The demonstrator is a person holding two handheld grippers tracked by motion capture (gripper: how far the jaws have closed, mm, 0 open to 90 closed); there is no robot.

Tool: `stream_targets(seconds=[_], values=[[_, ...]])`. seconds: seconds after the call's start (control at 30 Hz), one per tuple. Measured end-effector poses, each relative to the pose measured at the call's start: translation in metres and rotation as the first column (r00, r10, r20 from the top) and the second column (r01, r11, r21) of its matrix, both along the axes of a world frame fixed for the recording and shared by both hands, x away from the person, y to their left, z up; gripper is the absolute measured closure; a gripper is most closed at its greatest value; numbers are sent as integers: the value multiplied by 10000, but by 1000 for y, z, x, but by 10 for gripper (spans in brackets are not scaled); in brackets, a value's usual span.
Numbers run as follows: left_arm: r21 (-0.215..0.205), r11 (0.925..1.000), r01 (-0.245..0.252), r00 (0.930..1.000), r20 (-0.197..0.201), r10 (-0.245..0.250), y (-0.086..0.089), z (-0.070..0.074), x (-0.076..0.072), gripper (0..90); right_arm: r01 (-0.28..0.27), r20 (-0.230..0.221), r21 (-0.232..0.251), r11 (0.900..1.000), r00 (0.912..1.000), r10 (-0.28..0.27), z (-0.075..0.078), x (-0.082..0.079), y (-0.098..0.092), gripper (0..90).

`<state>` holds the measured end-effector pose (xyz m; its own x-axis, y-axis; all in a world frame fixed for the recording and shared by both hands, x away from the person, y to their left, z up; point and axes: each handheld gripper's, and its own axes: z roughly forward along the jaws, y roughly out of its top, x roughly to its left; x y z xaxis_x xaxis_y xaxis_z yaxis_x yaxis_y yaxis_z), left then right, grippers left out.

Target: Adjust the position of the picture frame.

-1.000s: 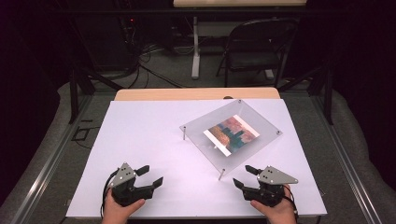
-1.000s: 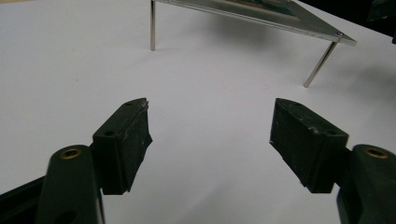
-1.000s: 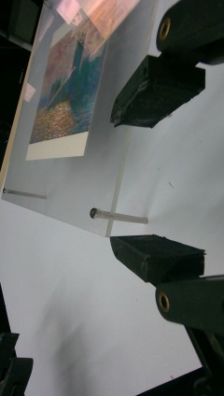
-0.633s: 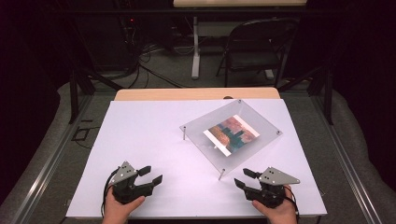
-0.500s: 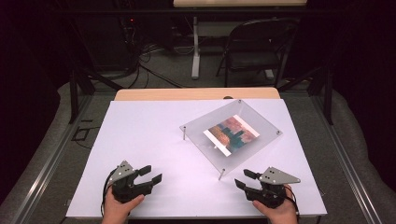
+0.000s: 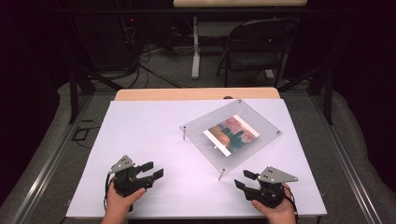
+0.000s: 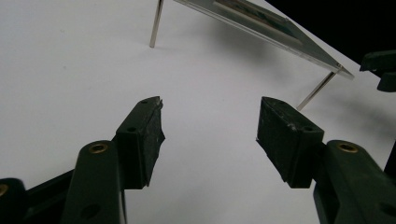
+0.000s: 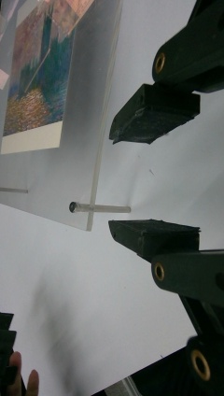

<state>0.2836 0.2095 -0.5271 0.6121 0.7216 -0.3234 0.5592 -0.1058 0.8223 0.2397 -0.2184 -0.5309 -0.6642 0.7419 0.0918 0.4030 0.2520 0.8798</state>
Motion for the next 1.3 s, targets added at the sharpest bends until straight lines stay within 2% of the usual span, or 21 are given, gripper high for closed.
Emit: stream_targets(seconds=[0.3,0.4,0.47,0.57,0.63,0.77,0.9,1.03,1.27,1.3], values=[[294,9996,-48,9999,145,44,-21,9,40,439,135,-126,78,9999,9998,-134,-2,3,-3,492],[454,9990,50,9999,159,-57,-31,8,52,459,198,-204,197,9996,9996,-194,-3,3,-5,493],[452,9988,195,9998,82,-199,-38,5,61,473,238,-292,311,9992,9993,-229,-4,3,-7,493],[677,9974,231,9997,-111,-224,-50,0,74,494,395,-351,363,9986,9987,-383,-4,4,-11,493],[1057,9942,187,9997,-165,-171,-59,-6,87,515,510,-475,441,9977,9977,-489,-5,4,-14,493],[1322,9912,12,9999,-149,8,-65,-10,98,541,572,-467,570,9967,9974,-545,-5,4,-15,493],[1767,9842,-95,9999,-106,116,-71,-14,115,577,571,-485,538,9969,9973,-545,-5,4,-15,493],[1948,9808,-9,10000,6,8,-78,-17,130,605,558,-390,476,9973,9978,-540,-3,3,-14,492],[2336,9723,-41,9998,-173,84,-86,-24,146,660,627,-397,518,9967,9974,-607,-3,3,-15,492],[2305,9730,-64,9998,-158,103,-87,-25,148,660,627,-397,518,9967,9974,-607,-3,3,-15,492]])
